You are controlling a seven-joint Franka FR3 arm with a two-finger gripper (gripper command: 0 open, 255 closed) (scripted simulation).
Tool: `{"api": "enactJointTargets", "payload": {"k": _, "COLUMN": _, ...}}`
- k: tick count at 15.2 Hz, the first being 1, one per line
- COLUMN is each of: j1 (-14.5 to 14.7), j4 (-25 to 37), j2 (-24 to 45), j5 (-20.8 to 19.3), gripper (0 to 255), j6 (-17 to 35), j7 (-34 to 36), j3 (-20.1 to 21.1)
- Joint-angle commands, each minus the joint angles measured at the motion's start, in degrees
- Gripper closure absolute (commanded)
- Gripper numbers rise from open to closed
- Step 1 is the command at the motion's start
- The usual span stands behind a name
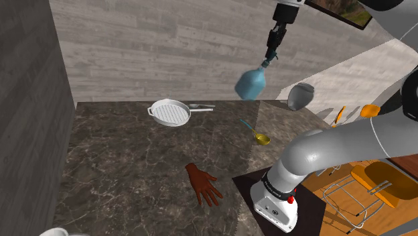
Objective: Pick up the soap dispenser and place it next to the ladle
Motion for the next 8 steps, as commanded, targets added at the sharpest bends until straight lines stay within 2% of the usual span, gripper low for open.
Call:
{"api": "enactJointTargets", "payload": {"k": 1, "j1": -0.6, "j4": 1.4, "j2": -0.7, "j5": -1.4, "gripper": 255, "j6": -1.7, "j7": -3.1, "j3": -2.2}}
{"api": "enactJointTargets", "payload": {"k": 2, "j1": -0.8, "j4": 1.7, "j2": -0.9, "j5": -2.0, "gripper": 255, "j6": -2.2, "j7": -4.2, "j3": -2.9}}
{"api": "enactJointTargets", "payload": {"k": 8, "j1": -0.9, "j4": -5.1, "j2": -3.5, "j5": -2.1, "gripper": 255, "j6": 2.1, "j7": -3.5, "j3": -3.1}}
